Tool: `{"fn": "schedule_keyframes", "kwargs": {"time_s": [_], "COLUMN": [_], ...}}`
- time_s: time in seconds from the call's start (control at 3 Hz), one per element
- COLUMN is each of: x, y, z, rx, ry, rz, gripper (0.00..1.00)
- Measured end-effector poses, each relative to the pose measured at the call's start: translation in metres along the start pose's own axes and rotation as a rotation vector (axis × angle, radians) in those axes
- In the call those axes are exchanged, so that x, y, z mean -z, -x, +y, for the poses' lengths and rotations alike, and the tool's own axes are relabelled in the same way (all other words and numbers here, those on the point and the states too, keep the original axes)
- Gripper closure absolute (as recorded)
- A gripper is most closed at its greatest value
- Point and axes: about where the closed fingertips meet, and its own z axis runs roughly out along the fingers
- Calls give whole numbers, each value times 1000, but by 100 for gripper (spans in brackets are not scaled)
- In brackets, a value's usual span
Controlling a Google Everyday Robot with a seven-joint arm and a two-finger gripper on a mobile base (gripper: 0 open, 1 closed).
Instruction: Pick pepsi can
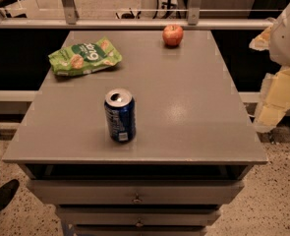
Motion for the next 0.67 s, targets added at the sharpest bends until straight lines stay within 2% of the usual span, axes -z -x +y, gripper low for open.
{"fn": "schedule_keyframes", "kwargs": {"time_s": [0.33,0.67], "x": [0,-12], "y": [0,9], "z": [0,3], "rx": [0,0], "ry": [0,17], "rz": [0,-55], "gripper": [0,0]}}
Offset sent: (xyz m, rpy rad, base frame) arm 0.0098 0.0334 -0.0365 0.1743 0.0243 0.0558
